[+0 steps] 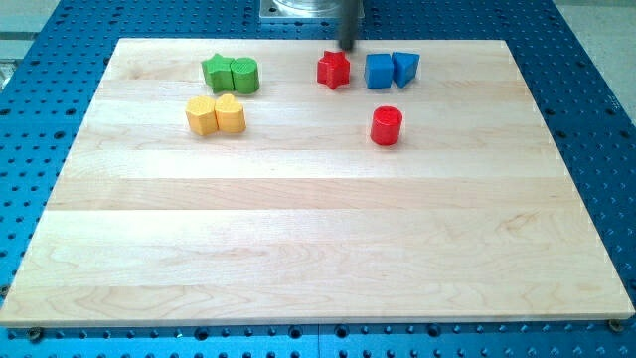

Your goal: Push the red star parallel to the yellow blocks

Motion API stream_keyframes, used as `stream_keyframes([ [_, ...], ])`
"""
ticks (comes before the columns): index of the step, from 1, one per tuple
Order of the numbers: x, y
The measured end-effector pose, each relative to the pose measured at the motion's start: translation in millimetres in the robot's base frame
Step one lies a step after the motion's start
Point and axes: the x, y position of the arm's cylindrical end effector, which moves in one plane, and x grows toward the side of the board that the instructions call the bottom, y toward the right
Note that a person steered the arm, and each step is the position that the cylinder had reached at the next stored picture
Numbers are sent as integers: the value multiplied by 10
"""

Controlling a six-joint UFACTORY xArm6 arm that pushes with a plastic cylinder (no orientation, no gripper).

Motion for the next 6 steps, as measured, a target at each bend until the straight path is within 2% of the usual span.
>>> stream_keyframes([
  [1,219,-41],
  [2,398,324],
  [3,637,333],
  [5,1340,270],
  [6,1067,-111],
])
